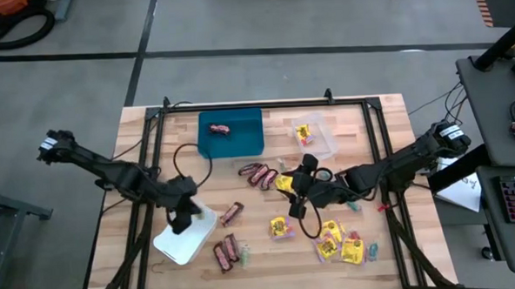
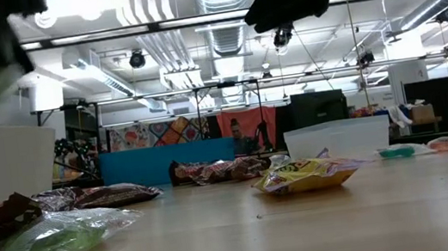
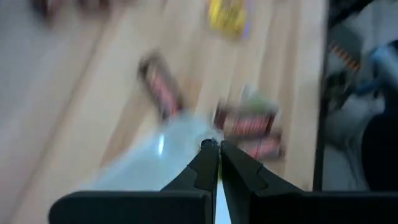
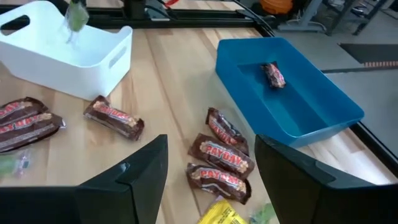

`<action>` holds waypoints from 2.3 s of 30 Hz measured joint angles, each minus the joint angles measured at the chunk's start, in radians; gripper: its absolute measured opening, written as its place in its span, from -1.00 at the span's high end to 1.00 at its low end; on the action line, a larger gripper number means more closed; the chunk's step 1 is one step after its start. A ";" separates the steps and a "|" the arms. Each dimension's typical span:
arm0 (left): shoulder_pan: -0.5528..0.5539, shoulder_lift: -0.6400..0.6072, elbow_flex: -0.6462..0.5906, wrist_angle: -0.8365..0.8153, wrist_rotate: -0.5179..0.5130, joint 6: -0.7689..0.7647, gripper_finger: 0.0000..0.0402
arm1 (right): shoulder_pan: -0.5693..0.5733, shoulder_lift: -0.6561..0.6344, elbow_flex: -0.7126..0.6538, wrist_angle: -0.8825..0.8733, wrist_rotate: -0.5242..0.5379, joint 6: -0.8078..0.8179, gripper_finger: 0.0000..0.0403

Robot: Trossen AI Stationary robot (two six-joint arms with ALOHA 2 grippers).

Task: Sort candy
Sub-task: Put the green gummy into the white bin, then put the yellow candy into the transparent bin

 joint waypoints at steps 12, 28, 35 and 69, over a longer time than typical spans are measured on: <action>0.000 0.084 -0.001 -0.133 0.080 -0.113 0.98 | -0.047 0.015 -0.003 -0.001 -0.075 0.012 -0.15; 0.000 0.228 -0.002 -0.142 0.124 -0.062 0.49 | -0.149 0.044 -0.003 -0.195 -0.204 0.345 -0.15; 0.000 0.210 -0.002 -0.134 0.102 -0.033 0.48 | -0.182 0.086 -0.004 -0.269 -0.254 0.447 -0.15; 0.009 0.190 0.143 -0.049 -0.290 0.252 0.48 | -0.224 0.514 0.311 -0.611 -0.411 0.386 -0.04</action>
